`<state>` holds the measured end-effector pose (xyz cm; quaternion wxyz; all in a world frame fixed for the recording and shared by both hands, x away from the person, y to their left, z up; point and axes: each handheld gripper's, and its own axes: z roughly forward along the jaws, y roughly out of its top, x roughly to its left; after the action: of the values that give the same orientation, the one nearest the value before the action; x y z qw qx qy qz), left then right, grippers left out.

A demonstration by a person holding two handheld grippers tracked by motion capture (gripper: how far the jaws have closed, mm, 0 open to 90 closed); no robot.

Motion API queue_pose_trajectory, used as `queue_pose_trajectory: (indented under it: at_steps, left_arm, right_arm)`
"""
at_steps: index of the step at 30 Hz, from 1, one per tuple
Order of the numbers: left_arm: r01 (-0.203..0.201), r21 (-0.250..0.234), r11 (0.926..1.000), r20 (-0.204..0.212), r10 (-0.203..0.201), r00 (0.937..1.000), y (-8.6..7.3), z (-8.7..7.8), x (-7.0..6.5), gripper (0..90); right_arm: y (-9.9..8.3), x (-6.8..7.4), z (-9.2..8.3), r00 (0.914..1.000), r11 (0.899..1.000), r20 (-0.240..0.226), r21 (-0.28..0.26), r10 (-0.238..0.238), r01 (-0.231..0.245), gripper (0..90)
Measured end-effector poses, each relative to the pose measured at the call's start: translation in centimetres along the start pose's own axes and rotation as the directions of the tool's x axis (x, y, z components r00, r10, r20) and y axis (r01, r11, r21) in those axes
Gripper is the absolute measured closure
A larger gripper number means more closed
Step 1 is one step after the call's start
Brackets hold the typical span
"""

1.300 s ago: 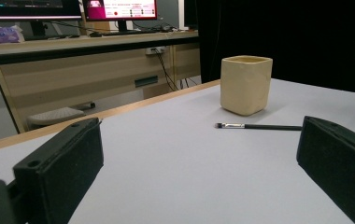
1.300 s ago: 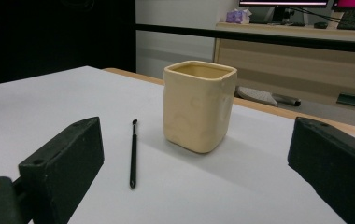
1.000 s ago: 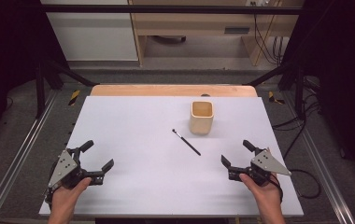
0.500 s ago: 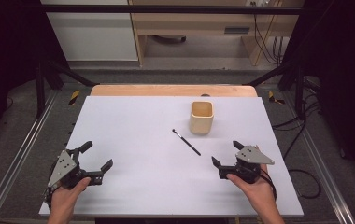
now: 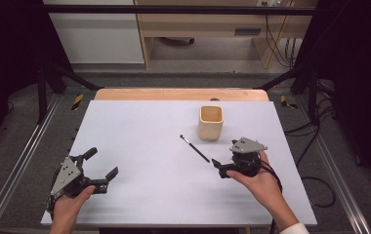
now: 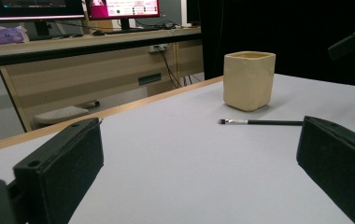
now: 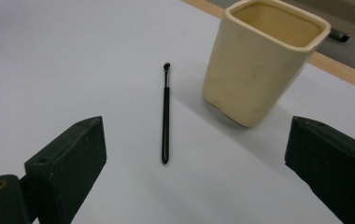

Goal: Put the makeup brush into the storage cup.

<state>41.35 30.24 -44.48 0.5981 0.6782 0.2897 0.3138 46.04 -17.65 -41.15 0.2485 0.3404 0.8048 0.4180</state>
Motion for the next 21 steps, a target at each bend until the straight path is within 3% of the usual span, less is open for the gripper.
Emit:
queue_pose_trajectory:
  at_steps: [9,13,21]
  left_arm:
    - [-0.016,0.015,0.9998,0.01,0.016,0.9998,0.0,0.2,-0.2,0.2]
    - [-0.012,0.013,0.9998,0.01,0.012,0.9999,0.0,0.2,-0.2,0.2]
    - [-0.009,0.011,0.9999,0.01,0.009,0.9999,0.0,0.2,-0.2,0.2]
  right_arm:
    - [1.2,0.2,1.6,0.998,0.996,-0.059,0.08,-0.024,0.029,4.6]
    - [1.6,0.5,2.4,0.9967,0.989,-0.076,0.139,-0.028,0.039,4.4]
    - [2.3,1.2,3.6,0.9927,0.976,-0.099,0.198,-0.068,0.087,6.0]
